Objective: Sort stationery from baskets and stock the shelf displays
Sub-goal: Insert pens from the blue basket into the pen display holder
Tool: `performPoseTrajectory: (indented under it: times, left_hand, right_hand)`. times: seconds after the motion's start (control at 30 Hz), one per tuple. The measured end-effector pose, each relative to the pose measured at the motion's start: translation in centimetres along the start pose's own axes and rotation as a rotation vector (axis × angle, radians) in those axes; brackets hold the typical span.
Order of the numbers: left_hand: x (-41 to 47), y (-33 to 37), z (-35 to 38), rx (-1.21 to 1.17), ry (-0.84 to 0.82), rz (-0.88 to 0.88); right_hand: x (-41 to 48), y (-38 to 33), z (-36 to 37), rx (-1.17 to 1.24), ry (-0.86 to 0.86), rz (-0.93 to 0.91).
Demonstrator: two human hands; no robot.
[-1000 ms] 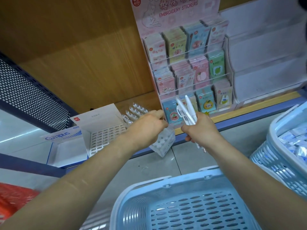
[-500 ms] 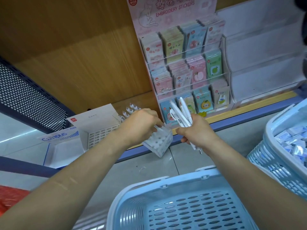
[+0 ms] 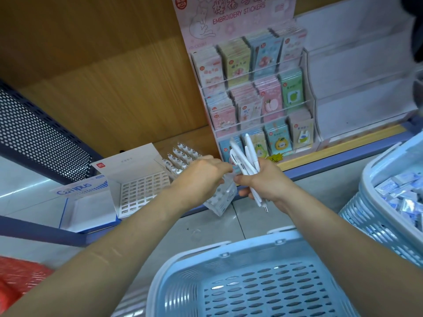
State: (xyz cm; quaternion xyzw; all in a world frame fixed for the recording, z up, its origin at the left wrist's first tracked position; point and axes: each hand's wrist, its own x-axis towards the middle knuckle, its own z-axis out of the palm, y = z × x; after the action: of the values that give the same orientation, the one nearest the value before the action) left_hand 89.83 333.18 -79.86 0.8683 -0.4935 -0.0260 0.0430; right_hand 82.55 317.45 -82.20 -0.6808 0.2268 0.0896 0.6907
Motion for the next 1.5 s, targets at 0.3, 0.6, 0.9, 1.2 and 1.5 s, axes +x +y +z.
performPoseTrajectory:
  times: [0.3, 0.6, 0.9, 1.2, 1.5]
  left_hand:
    - [0.3, 0.3, -1.1, -0.207, 0.199, -0.259]
    - [0.4, 0.3, -0.2, -0.277, 0.149, -0.343]
    - [0.6, 3.7, -2.9, -1.233, 0.300, -0.662]
    - [1.5, 3.7, -3.1, -1.361, 0.478, -0.633]
    - [2.2, 1.7, -4.9, -1.520, 0.543, -0.704]
  right_hand:
    - [0.3, 0.5, 0.1, -0.219, 0.085, -0.090]
    - [-0.1, 0.3, 0.9, -0.706, 0.250, -0.229]
    - [-1.2, -0.8, 1.1, -0.754, 0.359, -0.346]
    - [-2.1, -1.3, 0.6, -0.589, 0.223, -0.396]
    - [-2.8, -0.6, -0.6, -0.257, -0.011, -0.245]
